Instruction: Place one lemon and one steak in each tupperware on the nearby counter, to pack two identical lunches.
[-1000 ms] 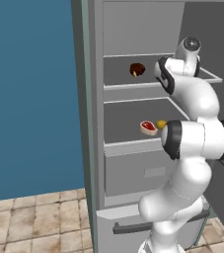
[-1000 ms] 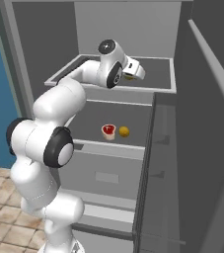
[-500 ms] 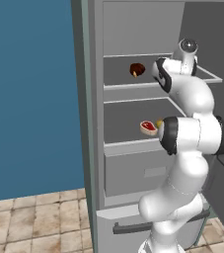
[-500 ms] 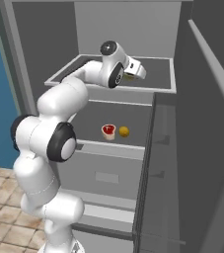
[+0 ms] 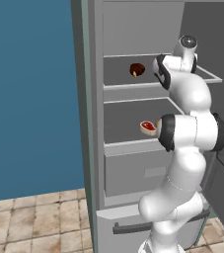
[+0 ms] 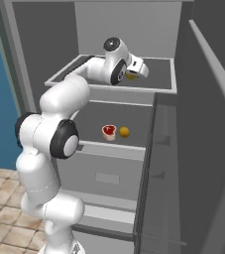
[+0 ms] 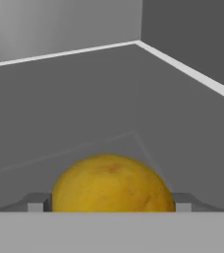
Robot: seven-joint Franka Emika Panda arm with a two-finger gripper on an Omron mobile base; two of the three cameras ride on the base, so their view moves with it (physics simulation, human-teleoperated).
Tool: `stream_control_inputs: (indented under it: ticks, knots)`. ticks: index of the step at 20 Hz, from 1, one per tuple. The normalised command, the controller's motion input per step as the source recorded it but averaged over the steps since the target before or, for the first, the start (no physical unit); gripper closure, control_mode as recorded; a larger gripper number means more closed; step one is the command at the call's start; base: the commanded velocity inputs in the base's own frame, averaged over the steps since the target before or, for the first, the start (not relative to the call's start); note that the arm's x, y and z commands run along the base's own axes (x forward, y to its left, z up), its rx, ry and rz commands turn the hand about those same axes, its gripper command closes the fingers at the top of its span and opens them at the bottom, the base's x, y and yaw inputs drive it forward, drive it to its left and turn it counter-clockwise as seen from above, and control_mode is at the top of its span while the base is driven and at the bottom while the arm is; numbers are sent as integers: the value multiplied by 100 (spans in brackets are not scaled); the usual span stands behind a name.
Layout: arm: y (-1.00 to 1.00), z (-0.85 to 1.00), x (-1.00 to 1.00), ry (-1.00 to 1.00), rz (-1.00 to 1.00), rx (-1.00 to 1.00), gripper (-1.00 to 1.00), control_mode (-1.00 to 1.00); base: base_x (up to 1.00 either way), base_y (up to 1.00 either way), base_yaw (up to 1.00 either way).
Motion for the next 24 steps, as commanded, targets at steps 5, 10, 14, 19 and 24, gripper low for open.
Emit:
stream_control_inputs:
  ticks: [5, 10, 14, 19, 24]
  knots:
    - [12, -77, -6, 1, 0, 0, 100, -100, 0, 0, 0]
    - [80, -44, -96, -11, 0, -2, 100, -100, 0, 0, 0]
    - [99, 8, -100, -18, 1, -6, 100, -100, 0, 0, 0]
    - [44, 71, -100, -17, 3, 0, 100, -100, 0, 0, 0]
    - [1, 75, -100, -2, 1, 12, 100, -100, 0, 0, 0]
